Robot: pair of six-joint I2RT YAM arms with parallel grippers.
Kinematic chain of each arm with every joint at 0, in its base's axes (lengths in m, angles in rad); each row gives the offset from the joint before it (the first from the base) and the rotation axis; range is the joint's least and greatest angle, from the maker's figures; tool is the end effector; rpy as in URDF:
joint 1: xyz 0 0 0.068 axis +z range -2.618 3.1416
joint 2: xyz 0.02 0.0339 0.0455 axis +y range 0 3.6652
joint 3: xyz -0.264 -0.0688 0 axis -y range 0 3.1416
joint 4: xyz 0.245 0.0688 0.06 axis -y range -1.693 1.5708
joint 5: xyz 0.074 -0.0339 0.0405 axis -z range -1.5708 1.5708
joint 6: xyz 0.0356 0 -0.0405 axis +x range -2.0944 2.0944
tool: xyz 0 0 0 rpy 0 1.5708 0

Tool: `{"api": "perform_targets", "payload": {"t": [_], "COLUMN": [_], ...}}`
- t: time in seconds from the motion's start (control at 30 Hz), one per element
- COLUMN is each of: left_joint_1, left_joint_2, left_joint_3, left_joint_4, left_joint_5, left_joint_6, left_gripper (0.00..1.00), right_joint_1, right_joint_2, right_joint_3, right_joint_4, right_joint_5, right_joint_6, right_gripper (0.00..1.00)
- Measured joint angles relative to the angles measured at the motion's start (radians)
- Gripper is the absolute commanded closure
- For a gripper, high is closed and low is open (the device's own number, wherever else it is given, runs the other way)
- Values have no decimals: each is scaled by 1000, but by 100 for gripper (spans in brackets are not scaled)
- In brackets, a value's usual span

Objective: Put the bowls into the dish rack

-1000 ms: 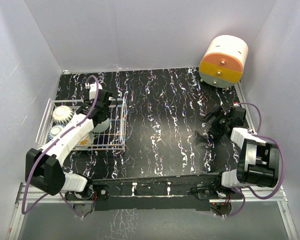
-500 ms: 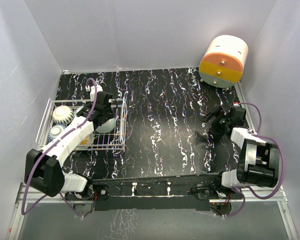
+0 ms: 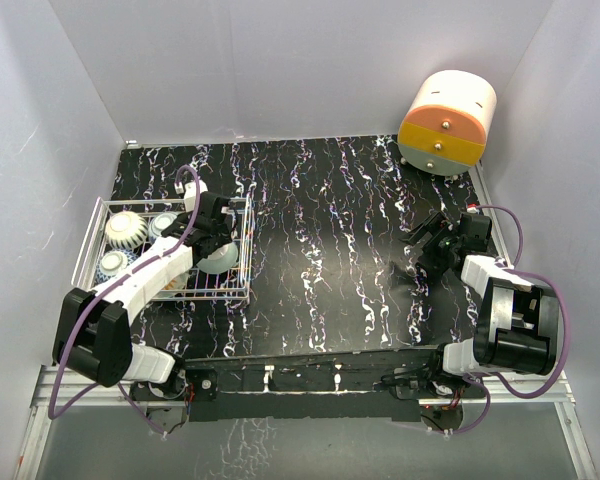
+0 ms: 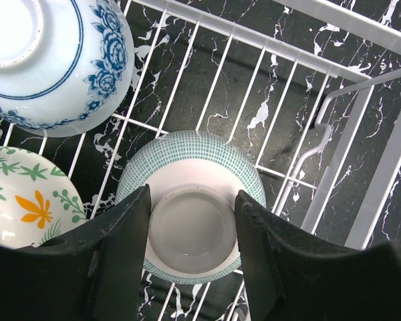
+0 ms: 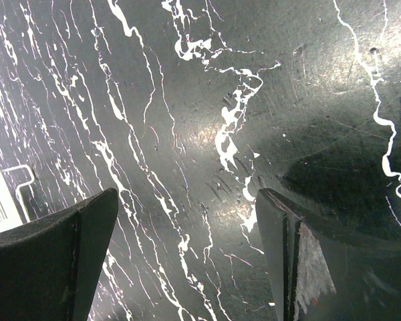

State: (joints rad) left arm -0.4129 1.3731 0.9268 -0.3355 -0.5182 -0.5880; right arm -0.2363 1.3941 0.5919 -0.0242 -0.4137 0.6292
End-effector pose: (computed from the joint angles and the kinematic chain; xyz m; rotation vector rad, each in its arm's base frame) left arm 0.2723 -0.1000 0.2468 -0.4376 2.1871 0.0727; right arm 0.2554 -0.0468 0.1606 0.8301 2.2668 0.6785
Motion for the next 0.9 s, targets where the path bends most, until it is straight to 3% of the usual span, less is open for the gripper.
{"api": "perform_targets", "payload": {"t": [0.13,0.2,0.3,0.67,0.9], "left_joint_1": [0,0,0,0,0], "left_joint_2": [0,0,-2,-101,-209], "left_joint_3": [0,0,2,155,271], "left_joint_4": [0,-2,-10,-137,-211], "left_joint_5": [0,0,0,16,68], "left_joint_6": [2,1,8,61,118], "left_gripper": [24,17,4,3,3], "right_joint_1": [0,0,0,74,411], "right_joint_2": [0,0,0,-1,2], "right_joint_3": [0,0,0,48,275], "right_joint_4": [0,0,-1,-56,-161], "right_joint_5": [1,4,5,78,251], "right_joint_6": [-1,-2,-4,-28,-69], "right_gripper": [11,4,2,2,2]}}
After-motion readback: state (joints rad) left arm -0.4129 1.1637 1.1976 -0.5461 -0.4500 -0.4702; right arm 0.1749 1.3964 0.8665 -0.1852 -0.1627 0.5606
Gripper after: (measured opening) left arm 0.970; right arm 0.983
